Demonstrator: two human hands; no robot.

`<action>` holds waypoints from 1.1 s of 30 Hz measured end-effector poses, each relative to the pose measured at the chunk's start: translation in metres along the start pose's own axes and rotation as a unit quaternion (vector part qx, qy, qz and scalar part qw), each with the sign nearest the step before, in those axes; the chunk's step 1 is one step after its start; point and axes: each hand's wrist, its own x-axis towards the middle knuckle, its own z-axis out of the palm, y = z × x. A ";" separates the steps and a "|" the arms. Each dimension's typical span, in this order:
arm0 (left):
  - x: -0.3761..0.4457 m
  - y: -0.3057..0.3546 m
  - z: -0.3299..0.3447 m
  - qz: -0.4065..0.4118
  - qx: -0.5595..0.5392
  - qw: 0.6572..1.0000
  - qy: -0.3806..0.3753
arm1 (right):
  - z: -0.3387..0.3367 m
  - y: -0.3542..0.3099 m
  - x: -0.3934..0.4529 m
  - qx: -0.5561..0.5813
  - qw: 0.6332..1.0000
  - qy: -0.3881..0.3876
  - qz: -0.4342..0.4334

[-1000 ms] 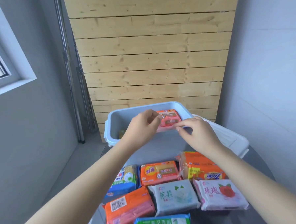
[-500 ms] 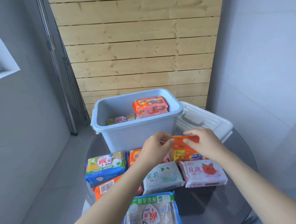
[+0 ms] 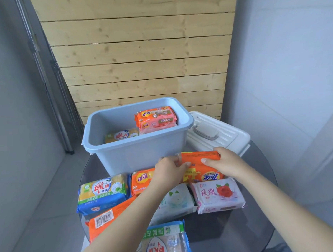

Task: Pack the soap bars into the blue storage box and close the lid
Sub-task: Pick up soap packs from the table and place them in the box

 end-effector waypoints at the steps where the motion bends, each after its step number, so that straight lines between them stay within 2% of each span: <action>1: -0.001 0.001 -0.002 -0.003 -0.028 1.000 -0.013 | 0.000 0.000 -0.002 0.012 1.000 0.006 0.000; 4: -0.008 0.002 -0.008 -0.009 -0.103 0.993 -0.057 | 0.000 0.004 -0.005 0.061 0.998 0.021 -0.003; 10: -0.020 0.013 -0.014 0.054 -0.189 0.977 -0.080 | -0.010 0.004 -0.013 0.144 0.987 0.063 -0.021; 13: -0.030 0.022 -0.021 0.103 -0.152 0.982 -0.038 | -0.023 -0.002 -0.025 0.192 0.977 0.083 -0.042; 16: -0.037 0.025 -0.029 0.131 -0.103 0.986 0.024 | -0.037 -0.010 -0.038 0.228 0.970 0.065 -0.062; 22: -0.060 0.026 -0.068 0.156 -0.126 0.974 0.104 | -0.052 -0.042 -0.070 0.245 0.961 0.009 -0.124; 27: -0.072 0.022 -0.106 0.144 -0.174 0.963 0.144 | -0.056 -0.078 -0.085 0.265 0.947 -0.016 -0.181; 33: -0.077 0.012 -0.147 0.123 -0.222 0.948 0.192 | -0.041 -0.124 -0.071 0.207 0.952 0.017 -0.225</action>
